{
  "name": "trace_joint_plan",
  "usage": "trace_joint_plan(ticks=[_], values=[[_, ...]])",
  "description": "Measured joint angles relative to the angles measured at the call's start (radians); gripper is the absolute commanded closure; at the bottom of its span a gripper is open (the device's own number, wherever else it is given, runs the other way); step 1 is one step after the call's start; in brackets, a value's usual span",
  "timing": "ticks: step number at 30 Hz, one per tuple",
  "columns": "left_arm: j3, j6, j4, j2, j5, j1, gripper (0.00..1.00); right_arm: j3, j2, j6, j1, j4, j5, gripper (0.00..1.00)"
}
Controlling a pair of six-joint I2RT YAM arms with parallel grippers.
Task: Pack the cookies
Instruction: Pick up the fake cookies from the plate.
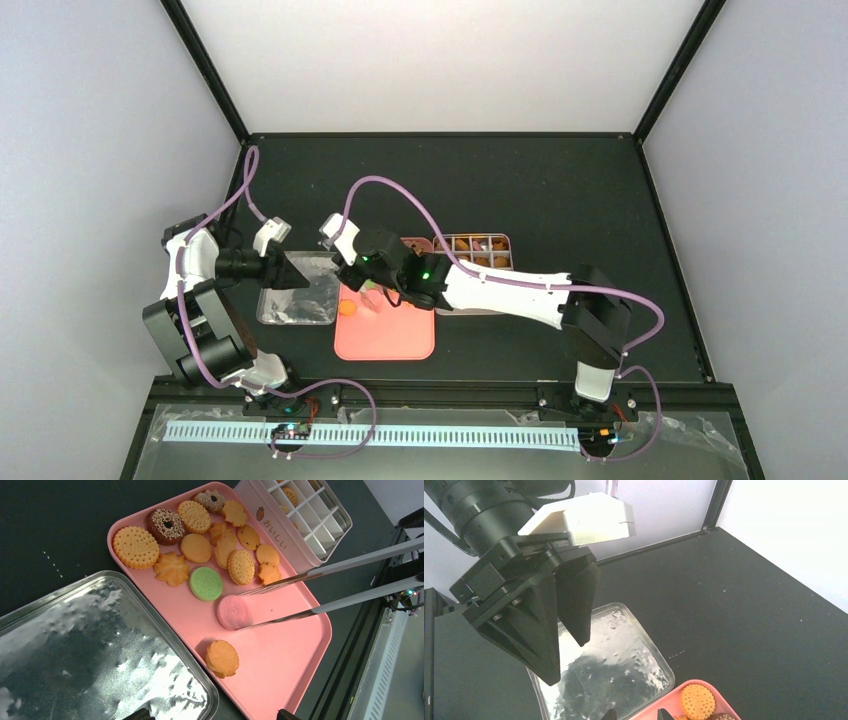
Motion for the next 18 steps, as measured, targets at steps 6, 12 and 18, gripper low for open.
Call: trace_joint_plan(ticks=[6, 12, 18], values=[[0.000, 0.000, 0.000, 0.000, 0.000, 0.000, 0.34, -0.050, -0.090, 0.000, 0.000, -0.006, 0.006, 0.99], [0.000, 0.000, 0.000, 0.000, 0.000, 0.000, 0.34, -0.155, -0.268, 0.000, 0.000, 0.008, 0.036, 0.99], [0.000, 0.000, 0.000, 0.000, 0.001, 0.000, 0.34, -0.283, -0.403, 0.023, -0.014, 0.023, 0.067, 0.99]])
